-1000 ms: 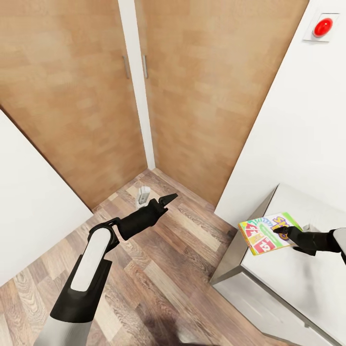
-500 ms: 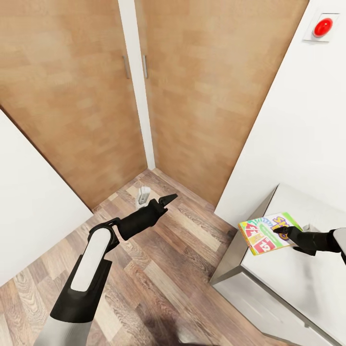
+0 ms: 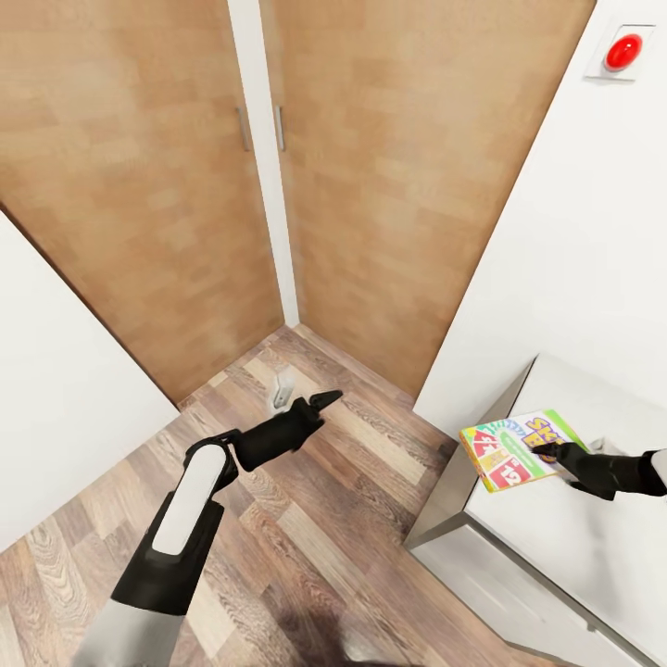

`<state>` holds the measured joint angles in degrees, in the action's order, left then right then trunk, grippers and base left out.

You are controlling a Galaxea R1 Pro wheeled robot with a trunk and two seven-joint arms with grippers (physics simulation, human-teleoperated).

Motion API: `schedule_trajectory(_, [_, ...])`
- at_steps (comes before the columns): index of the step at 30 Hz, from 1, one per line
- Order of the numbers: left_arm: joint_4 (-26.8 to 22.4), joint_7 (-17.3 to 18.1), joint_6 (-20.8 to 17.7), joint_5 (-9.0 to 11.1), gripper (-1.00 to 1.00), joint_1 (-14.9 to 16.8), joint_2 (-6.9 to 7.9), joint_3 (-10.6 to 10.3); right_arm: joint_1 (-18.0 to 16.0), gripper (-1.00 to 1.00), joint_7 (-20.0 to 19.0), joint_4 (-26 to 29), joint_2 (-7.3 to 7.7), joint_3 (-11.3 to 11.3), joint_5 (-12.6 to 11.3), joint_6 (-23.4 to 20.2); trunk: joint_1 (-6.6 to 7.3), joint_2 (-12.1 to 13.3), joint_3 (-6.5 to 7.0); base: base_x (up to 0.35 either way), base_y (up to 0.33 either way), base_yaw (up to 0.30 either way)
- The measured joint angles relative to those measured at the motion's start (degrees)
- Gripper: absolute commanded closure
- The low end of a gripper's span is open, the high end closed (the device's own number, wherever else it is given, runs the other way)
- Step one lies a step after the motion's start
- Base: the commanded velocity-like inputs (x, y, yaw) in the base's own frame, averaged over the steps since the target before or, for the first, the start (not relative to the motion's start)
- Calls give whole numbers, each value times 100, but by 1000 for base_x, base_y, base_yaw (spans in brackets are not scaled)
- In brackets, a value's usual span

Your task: Put all the toys in the child's room - the three board games (two on the bed and one on the table), the two jigsaw puzzles on the table, and the tennis ball on the table - inside the toy box on the table in the child's room.

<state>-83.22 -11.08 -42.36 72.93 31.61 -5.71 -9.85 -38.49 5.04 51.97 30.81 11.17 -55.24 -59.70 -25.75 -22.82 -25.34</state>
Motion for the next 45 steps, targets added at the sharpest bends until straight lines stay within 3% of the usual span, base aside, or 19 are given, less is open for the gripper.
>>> schedule_trajectory(2, [218,82,20,-6,-100,9,-3,6,87,-100,9,138,30,8,122,-9,0,1,-1,0,0,0])
schedule_trajectory(9, [509,402,48,-20,-100,19,7,25,350,-100,11,548,66,186,134,-9,0,1,0,0,0,0])
schedule_trajectory(18, [971,726,176,-25,-100,-29,16,17,660,-100,13,1249,72,1006,151,-8,0,0,-1,0,0,0])
schedule_trajectory(27, [1633,1106,556,-4,-100,-45,32,-5,968,-100,13,2042,66,1319,149,-7,0,0,-1,0,0,0])
schedule_trajectory(30, [1773,1288,682,-59,-100,-51,39,-9,1078,-100,13,2390,56,1388,153,-8,0,0,-1,0,0,0])
schedule_trajectory(37, [1977,1755,970,-504,-100,-65,25,-3,1473,-100,13,3289,35,1476,146,-7,0,0,-1,0,0,0])
schedule_trajectory(45, [2223,2067,1205,-705,-100,-71,3,-4,1628,-100,13,3670,29,1500,143,-7,0,0,-1,0,0,0])
